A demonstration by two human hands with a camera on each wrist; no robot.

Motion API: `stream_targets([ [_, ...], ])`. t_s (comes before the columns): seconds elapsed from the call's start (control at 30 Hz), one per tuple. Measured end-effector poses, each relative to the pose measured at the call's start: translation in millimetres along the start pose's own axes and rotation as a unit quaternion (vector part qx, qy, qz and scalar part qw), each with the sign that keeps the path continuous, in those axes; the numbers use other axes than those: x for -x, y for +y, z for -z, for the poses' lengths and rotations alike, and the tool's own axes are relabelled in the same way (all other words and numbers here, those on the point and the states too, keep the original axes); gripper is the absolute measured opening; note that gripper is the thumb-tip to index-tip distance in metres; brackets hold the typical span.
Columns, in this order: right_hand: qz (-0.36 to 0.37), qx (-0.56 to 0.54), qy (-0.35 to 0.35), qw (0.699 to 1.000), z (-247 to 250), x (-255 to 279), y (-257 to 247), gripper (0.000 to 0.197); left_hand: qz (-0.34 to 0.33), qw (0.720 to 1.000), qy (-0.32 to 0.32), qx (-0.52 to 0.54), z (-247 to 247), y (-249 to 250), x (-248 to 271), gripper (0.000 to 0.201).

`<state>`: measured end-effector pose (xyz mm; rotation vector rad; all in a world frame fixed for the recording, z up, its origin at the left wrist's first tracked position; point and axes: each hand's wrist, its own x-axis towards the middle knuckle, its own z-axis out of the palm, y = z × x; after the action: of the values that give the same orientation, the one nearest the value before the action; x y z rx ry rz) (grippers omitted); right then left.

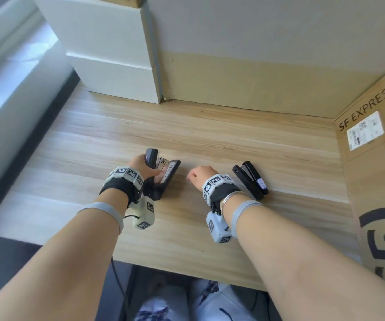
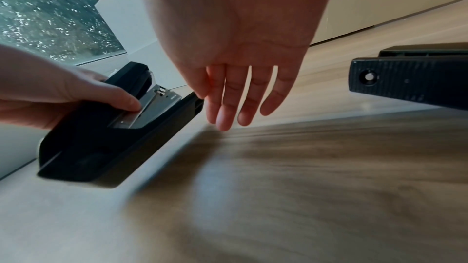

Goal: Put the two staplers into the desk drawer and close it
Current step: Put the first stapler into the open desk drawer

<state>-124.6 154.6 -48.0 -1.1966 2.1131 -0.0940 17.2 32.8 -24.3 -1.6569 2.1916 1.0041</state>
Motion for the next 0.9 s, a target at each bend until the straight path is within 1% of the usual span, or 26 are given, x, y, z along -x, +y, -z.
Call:
stream_targets([
  [0.1, 0.018, 0.020, -0.002, 1.000, -5, 4, -19, 0.038, -0.010, 1.000, 0.004, 0.020, 12, -22, 14, 0.049],
  [0.23, 0.044, 0.057, -0.014, 0.997, -21, 8, -53, 0.036, -0.007, 0.999, 0.017, 0.050, 31, -64, 34, 0.046],
  [0.33, 0.062, 0.076, -0.013, 0.995, -38, 11, -83, 0.036, -0.006, 0.996, 0.044, 0.082, 45, -103, 53, 0.044],
  [0.43, 0.064, 0.079, 0.006, 0.995, -60, 16, -113, 0.035, 0.011, 0.991, 0.072, 0.111, 57, -149, 77, 0.044],
  [0.53, 0.069, 0.091, 0.040, 0.993, -84, 21, -139, 0.036, 0.032, 0.990, 0.092, 0.102, 65, -197, 103, 0.046],
  [0.6, 0.073, 0.105, 0.049, 0.991, -100, 22, -158, 0.038, 0.056, 0.989, 0.097, 0.092, 67, -233, 118, 0.042],
  [0.7, 0.083, 0.118, 0.065, 0.987, -124, 22, -185, 0.042, 0.101, 0.987, 0.087, 0.094, 61, -287, 136, 0.043],
  [0.8, 0.095, 0.117, 0.092, 0.984, -148, 20, -203, 0.046, 0.134, 0.979, 0.088, 0.124, 47, -332, 147, 0.041],
  [0.9, 0.093, 0.108, 0.120, 0.983, -171, 18, -214, 0.051, 0.157, 0.971, 0.095, 0.155, 27, -365, 149, 0.046],
])
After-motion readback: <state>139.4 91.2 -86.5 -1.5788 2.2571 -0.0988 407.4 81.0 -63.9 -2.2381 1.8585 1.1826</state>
